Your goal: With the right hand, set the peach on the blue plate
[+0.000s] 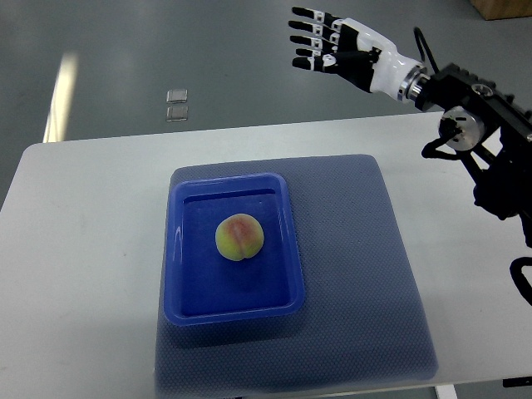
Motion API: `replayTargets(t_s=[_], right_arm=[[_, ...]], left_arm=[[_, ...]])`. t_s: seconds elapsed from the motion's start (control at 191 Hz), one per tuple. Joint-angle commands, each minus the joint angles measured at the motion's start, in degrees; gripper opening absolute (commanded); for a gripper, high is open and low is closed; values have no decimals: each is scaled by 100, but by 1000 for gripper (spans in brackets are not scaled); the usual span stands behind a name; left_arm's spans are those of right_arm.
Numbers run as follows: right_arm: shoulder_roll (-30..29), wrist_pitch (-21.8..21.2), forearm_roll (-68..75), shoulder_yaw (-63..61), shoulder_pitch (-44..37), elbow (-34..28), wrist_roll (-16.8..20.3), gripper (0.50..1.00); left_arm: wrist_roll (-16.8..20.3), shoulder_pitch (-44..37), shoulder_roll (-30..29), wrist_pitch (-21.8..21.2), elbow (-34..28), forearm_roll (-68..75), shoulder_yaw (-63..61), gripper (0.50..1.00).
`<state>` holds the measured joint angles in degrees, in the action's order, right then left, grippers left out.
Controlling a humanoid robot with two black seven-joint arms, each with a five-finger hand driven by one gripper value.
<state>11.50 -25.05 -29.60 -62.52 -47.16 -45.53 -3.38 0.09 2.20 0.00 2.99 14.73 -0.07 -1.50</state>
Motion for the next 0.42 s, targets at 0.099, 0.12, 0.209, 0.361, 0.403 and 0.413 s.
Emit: replayTargets(t_s=[0.099, 0.12, 0.209, 0.361, 0.403, 0.413], right_arm=[[-183, 44, 2089, -489, 936, 123, -303, 932], [-253, 44, 2222, -498, 1016, 158, -356, 932], [-367, 18, 2398, -498, 1130, 220, -479, 932], [-578, -17, 2477, -515, 1359, 299, -734, 932], [-587, -17, 2486, -515, 1359, 325, -734, 932], [-587, -17, 2477, -515, 1359, 334, -734, 932]], left_arm=[[0, 0, 0, 0, 39, -2, 0, 1000], [0, 0, 0, 0, 39, -2, 0, 1000], [0, 0, 0, 0, 39, 7, 0, 1000], [0, 0, 0, 0, 39, 7, 0, 1000], [0, 0, 0, 0, 39, 7, 0, 1000], [0, 0, 0, 0, 39, -1, 0, 1000]])
